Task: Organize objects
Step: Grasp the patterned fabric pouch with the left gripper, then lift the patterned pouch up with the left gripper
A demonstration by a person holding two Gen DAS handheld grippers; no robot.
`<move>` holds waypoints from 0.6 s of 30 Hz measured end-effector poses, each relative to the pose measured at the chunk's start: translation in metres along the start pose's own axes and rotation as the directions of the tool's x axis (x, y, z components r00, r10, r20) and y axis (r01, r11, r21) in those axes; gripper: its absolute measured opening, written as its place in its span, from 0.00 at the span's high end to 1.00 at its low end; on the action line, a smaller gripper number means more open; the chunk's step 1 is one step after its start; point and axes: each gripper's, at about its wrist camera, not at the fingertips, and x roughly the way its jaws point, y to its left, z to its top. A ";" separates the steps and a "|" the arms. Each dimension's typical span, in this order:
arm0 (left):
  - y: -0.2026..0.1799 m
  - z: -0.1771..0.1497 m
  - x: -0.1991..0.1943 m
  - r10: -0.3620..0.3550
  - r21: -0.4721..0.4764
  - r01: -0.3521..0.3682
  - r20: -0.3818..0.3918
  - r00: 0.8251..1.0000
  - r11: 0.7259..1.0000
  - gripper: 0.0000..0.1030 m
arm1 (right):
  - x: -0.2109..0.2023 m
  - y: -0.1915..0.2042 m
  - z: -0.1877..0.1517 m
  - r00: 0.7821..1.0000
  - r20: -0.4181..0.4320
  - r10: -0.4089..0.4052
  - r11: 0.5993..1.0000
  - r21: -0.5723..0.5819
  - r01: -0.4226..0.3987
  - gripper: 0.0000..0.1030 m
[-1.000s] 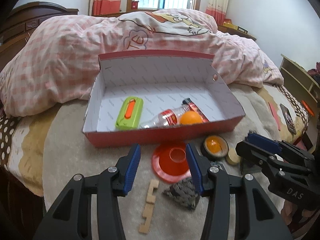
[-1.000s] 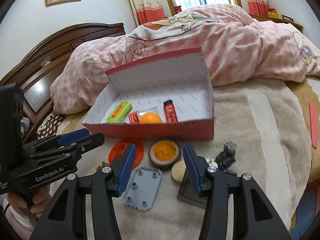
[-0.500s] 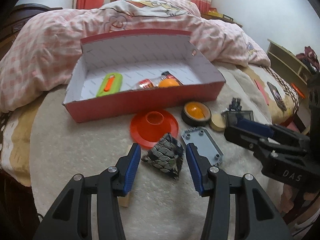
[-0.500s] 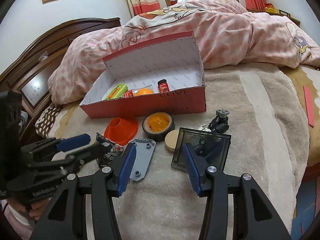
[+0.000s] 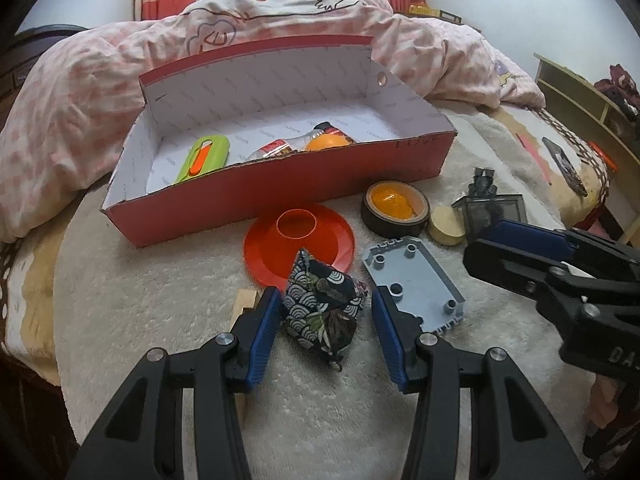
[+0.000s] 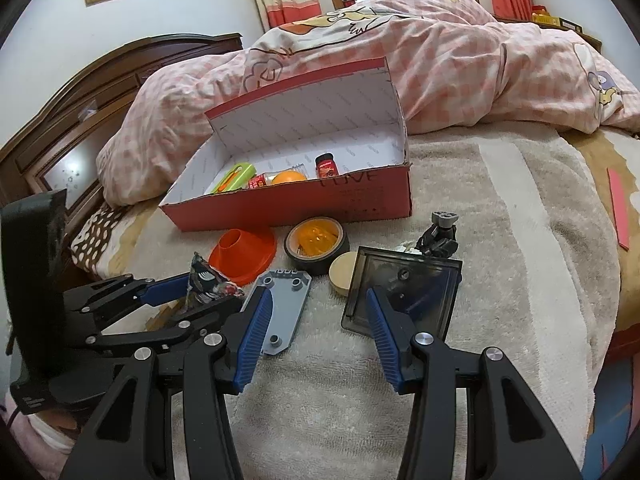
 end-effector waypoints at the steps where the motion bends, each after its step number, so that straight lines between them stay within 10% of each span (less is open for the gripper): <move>1: 0.000 0.001 0.001 0.002 -0.003 -0.002 0.000 1.000 1.000 0.54 | 0.000 0.000 0.000 1.000 0.000 0.000 1.000 -0.001 0.000 0.51; 18: 0.020 0.004 -0.030 0.003 -0.054 0.000 0.059 0.998 0.999 0.61 | 0.000 0.017 -0.005 1.000 -0.022 0.003 0.999 -0.034 -0.003 0.51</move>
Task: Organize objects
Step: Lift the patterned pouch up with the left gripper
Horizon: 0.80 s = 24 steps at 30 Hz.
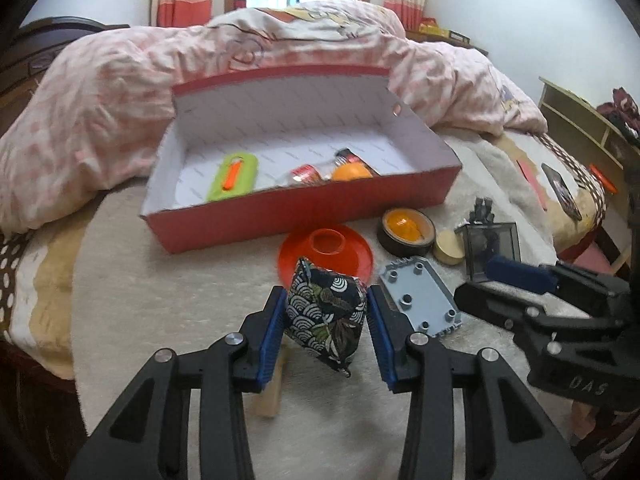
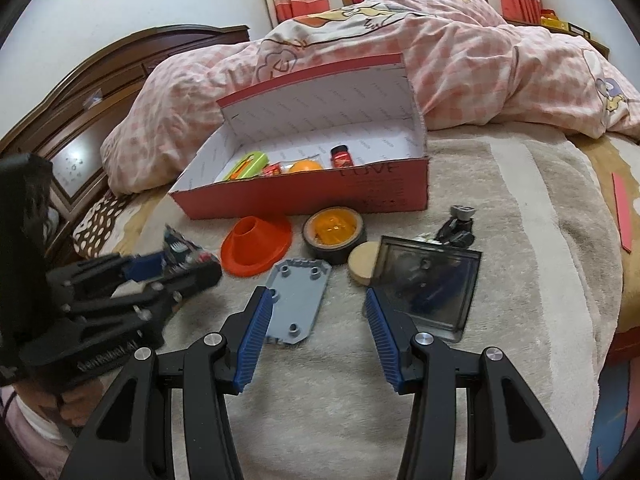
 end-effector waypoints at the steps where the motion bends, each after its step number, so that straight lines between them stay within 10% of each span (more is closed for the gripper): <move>1: 0.003 0.000 -0.002 0.009 -0.009 -0.009 0.000 1.000 1.000 0.61 | 0.001 0.003 0.000 1.000 -0.003 0.005 1.000 -0.006 -0.005 0.51; 24: 0.106 -0.046 -0.022 0.139 -0.248 -0.147 -0.050 0.989 0.958 0.61 | 0.061 0.109 0.006 0.981 -0.166 0.104 0.983 -0.134 -0.126 0.51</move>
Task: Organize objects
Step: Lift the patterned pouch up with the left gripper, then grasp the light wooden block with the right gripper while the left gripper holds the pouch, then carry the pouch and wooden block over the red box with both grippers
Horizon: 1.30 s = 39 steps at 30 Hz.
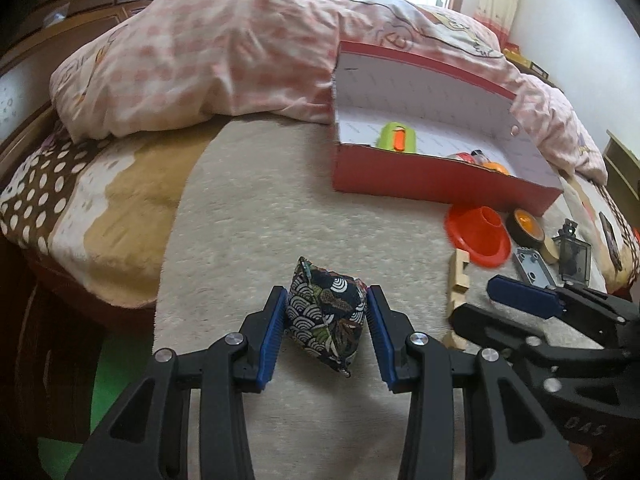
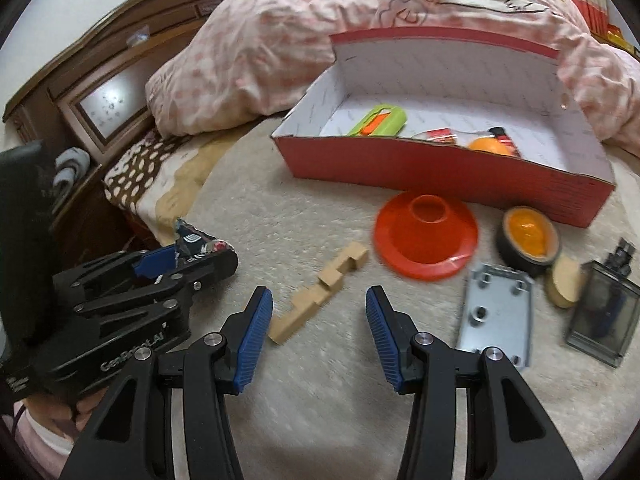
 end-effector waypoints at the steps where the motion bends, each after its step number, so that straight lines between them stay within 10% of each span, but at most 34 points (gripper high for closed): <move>1: 0.001 0.000 0.000 0.001 -0.004 -0.001 0.001 1.000 1.000 0.61 | 0.003 0.002 0.001 1.000 -0.006 -0.002 1.000 -0.004 0.002 0.51; 8: 0.005 -0.001 0.002 0.000 -0.014 0.000 0.001 1.000 1.000 0.61 | 0.018 0.015 0.003 0.997 -0.021 -0.077 0.995 -0.059 0.076 0.58; 16: 0.003 -0.001 0.001 0.000 -0.008 0.000 0.004 1.000 1.000 0.61 | 0.012 0.002 0.000 0.994 -0.006 -0.110 0.994 -0.020 0.110 0.88; 39: -0.034 0.000 -0.017 -0.026 0.077 0.024 0.027 0.999 0.997 0.61 | -0.016 -0.021 -0.025 1.000 -0.002 -0.021 1.000 0.003 0.021 0.88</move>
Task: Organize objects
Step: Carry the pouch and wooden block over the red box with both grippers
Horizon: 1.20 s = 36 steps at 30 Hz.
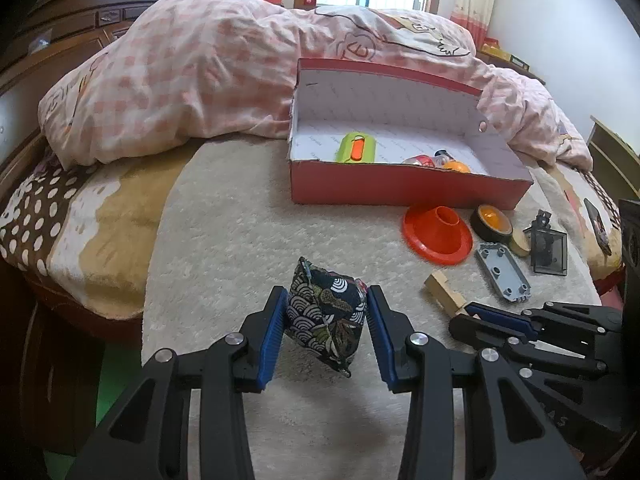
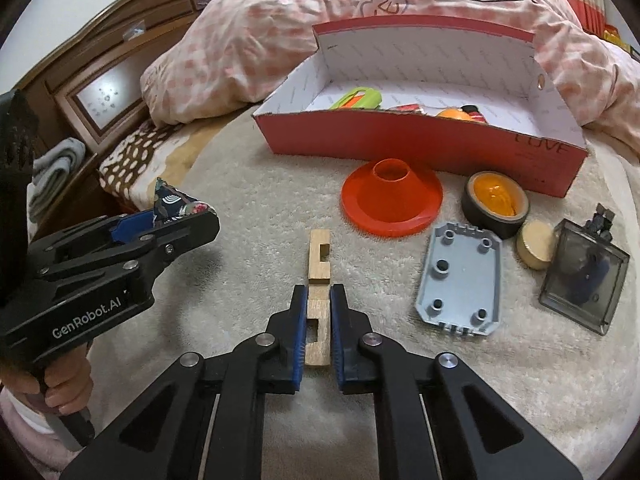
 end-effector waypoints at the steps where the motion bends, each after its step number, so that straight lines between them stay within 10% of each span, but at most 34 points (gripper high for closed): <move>1: -0.001 0.001 0.000 -0.002 0.002 0.002 -0.001 1.000 1.000 0.61 | -0.002 -0.001 0.000 1.000 0.006 0.002 1.000 0.001 -0.002 0.88; 36: -0.059 0.100 0.041 -0.085 0.115 0.083 0.013 0.996 0.990 0.62 | -0.043 -0.076 0.071 0.989 0.147 -0.014 0.997 0.072 0.004 0.88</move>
